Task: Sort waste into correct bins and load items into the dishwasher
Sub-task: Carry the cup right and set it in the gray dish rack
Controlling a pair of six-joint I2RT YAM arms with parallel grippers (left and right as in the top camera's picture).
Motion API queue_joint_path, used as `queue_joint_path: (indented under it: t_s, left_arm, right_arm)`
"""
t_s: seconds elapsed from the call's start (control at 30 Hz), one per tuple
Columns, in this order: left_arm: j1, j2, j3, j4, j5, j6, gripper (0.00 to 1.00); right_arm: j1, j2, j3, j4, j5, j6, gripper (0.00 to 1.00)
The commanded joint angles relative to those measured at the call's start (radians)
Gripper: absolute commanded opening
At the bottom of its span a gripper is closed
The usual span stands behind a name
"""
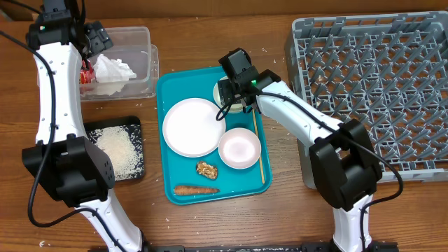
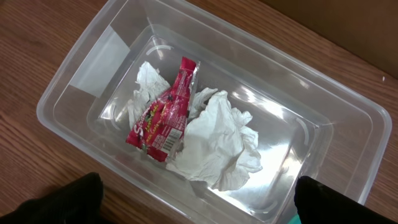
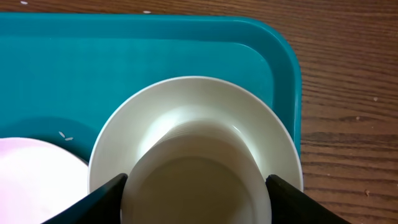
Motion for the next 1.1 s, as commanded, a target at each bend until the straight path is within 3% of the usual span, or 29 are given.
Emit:
queue_joint_path:
  t_s: [0.0,0.17,0.27,0.4,0.57,0.8,1.07]
  left_arm:
    - [-0.003,0.000,-0.002,0.002,-0.011,-0.021,1.00]
    - [-0.003,0.000,-0.002,0.002,-0.011,-0.021,1.00]
    - [-0.003,0.000,-0.002,0.002,-0.011,-0.021,1.00]
    - [-0.003,0.000,-0.002,0.002,-0.011,-0.021,1.00]
    - [-0.003,0.000,-0.002,0.002,-0.011,-0.021,1.00]
    - [-0.003,0.000,-0.002,0.002,-0.011,-0.021,1.00]
    - [-0.003,0.000,-0.002,0.002,-0.011,-0.021,1.00]
  right_arm:
    - [-0.002,0.027,0.017,0.002,0.003,0.019,0.70]
    - [-0.002,0.018,0.039,-0.006,-0.002,0.027,0.69]
    - [-0.006,-0.013,0.082,-0.043,-0.001,0.040,0.60]
    - [-0.038,-0.074,0.146,-0.097,-0.001,0.046,0.58]
    - [-0.167,-0.212,0.225,-0.182,0.014,0.045,0.58]
    - [-0.505,-0.343,0.245,-0.205,0.029,-0.034,0.57]
    - [-0.912,-0.307,0.243,-0.181,0.023,-0.035,0.57]
